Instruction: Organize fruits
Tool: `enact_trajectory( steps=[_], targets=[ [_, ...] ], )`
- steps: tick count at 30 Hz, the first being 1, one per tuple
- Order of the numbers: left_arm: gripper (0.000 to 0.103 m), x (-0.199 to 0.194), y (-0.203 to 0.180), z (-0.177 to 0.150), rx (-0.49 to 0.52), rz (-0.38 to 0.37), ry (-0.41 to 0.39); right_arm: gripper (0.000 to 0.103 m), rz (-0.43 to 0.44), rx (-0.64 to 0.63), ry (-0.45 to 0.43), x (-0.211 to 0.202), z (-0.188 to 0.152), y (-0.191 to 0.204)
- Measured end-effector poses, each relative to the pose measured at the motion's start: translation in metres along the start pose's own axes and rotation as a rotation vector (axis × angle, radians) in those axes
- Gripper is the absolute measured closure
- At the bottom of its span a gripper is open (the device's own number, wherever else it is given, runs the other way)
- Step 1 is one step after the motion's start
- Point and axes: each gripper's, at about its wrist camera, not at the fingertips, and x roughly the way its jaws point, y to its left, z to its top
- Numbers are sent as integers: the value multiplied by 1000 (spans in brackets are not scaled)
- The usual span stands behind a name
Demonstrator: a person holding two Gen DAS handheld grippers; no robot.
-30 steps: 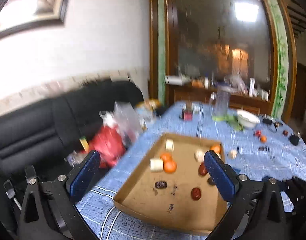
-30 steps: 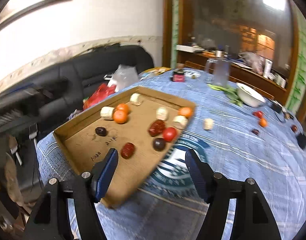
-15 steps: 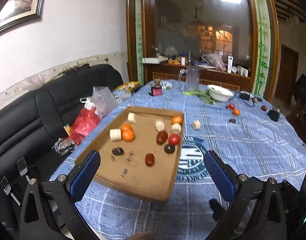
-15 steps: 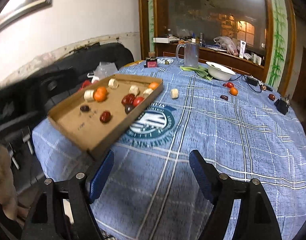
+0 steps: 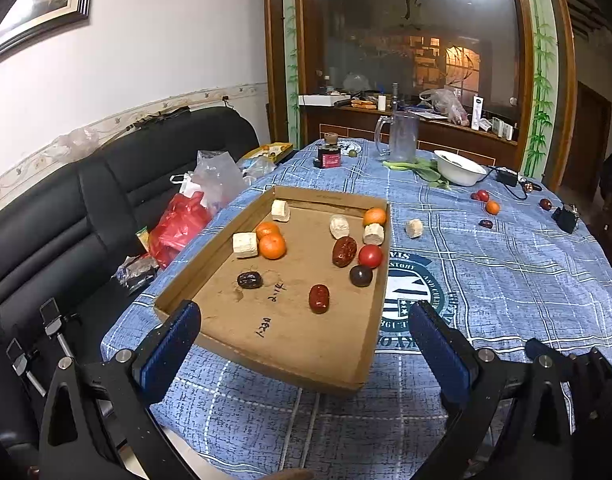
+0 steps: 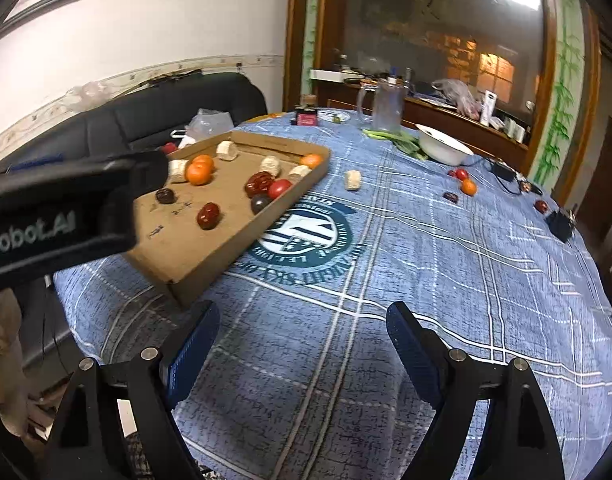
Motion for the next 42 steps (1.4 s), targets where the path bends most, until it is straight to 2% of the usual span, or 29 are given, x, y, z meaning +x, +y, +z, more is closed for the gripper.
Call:
enact_trajectory(
  steps=[8,15,30,42],
  targets=[
    [0,3,-2,-2,10,7,6,14,-26,71,-38,-10,7,-18],
    [0,9,-1,-5,12,13,21,14,-30,125,-34,-10,8,-31],
    [0,19,-2,-12,15,13,53,14,-33,150,-19,-5,8,-35],
    [0,36,16,-15,-36,13,97,14,-41,123,-11,9,23,-30]
  ],
)
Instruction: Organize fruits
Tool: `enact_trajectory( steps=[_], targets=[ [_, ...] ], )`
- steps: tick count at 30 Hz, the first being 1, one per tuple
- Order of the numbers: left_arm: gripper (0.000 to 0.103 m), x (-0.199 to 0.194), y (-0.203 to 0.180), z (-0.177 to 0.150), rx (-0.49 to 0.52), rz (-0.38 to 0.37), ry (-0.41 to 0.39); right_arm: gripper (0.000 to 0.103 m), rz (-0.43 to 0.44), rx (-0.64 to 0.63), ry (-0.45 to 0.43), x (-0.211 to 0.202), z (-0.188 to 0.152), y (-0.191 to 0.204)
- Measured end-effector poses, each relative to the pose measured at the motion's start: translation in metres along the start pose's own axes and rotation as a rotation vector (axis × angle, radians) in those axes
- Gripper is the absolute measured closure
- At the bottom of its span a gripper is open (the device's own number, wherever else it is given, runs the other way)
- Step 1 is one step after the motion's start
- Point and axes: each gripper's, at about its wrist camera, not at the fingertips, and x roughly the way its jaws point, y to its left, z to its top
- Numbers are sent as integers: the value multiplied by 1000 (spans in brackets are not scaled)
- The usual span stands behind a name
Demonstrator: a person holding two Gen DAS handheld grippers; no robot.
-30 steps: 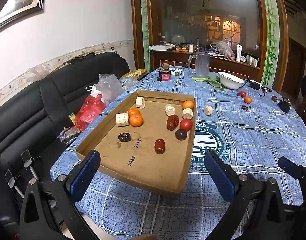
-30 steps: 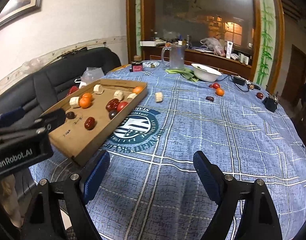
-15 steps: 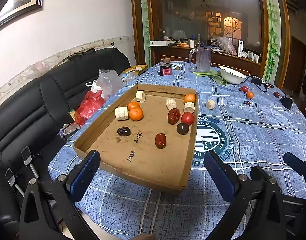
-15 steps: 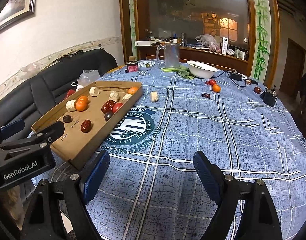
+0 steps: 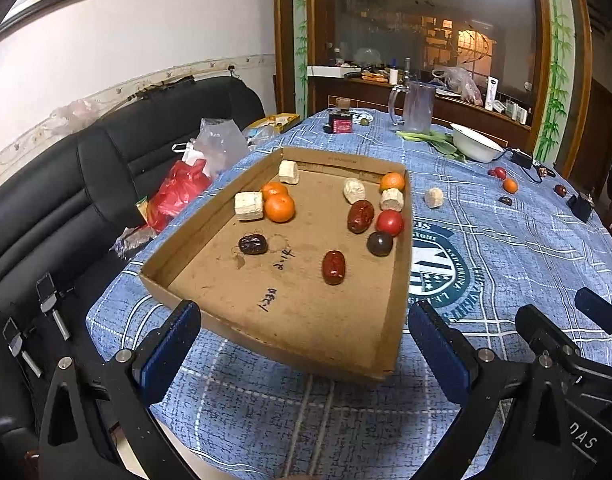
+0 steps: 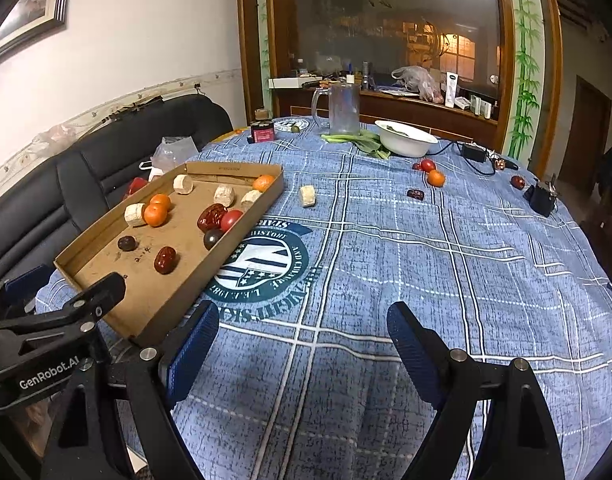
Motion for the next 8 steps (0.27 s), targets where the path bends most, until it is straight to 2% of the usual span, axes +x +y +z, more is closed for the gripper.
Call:
enact_trajectory(
  steps=[4,8],
  targets=[
    [0,3,11,3,-24,2,9,13,5,-1,21,8,-3,2],
    [0,11,19,7,-59,-16,54,13,14,8,41,14,-6,-2]
  ],
)
